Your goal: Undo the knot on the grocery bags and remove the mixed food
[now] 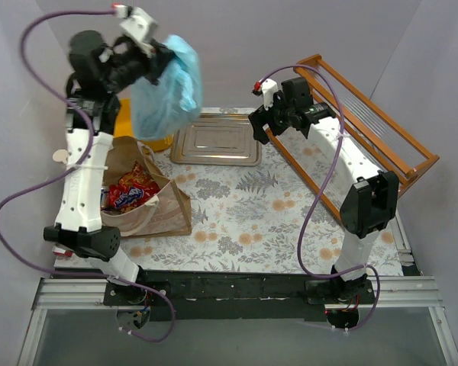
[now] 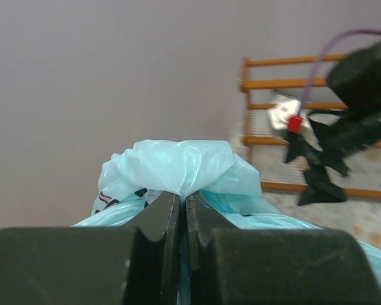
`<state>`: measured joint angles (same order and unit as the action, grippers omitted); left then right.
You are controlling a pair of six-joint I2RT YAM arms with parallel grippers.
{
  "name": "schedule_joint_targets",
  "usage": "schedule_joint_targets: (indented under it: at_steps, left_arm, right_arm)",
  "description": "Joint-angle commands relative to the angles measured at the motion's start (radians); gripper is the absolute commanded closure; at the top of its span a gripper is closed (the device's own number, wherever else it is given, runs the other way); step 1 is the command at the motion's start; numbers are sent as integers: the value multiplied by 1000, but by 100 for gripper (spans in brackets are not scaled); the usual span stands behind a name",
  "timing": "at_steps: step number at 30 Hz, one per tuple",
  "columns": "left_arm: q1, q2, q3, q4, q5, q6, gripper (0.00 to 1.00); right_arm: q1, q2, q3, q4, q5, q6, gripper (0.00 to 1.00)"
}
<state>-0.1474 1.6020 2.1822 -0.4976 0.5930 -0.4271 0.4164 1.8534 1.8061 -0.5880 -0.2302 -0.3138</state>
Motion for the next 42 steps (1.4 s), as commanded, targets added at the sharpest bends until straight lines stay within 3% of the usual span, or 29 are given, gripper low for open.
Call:
schedule_joint_targets:
  at_steps: [1, 7, 12, 24, 30, 33, 38, 39, 40, 41, 42]
  left_arm:
    - [-168, 70, -27, -111, 62, 24, 100]
    - [-268, 93, -267, -156, 119, 45, 100]
    - [-348, 150, -366, -167, 117, 224, 100]
    - [-368, 150, -544, -47, 215, 82, 100]
    - [-402, 73, -660, 27, 260, 18, 100]
    - [-409, 87, -625, 51, 240, -12, 100]
    - [-438, 104, -556, 2, 215, -62, 98]
    - [-445, 95, -600, 2, 200, -47, 92]
    - [-461, 70, -625, -15, 168, -30, 78]
    - [-469, 55, -645, -30, 144, -18, 57]
    - [-475, 38, -679, -41, 113, -15, 24]
  right_arm:
    - [-14, -103, 58, 7, -8, 33, 2]
    - [-21, -220, -26, 20, 35, 15, 2]
    - [-28, -322, -125, 24, 115, -24, 2]
    - [-33, -465, -339, -19, 101, -53, 2]
    - [-33, -464, -326, -76, 140, -134, 2]
    - [-33, -476, -315, -82, 117, -117, 2]
    - [-31, -529, -428, -69, -81, -90, 2]
    - [-33, -560, -470, -53, -115, -103, 3]
    - [-31, -574, -543, -29, -133, -111, 3]
    - [-31, -594, -560, 0, -135, -105, 3]
    - [-31, -599, -565, 2, -132, -96, 2]
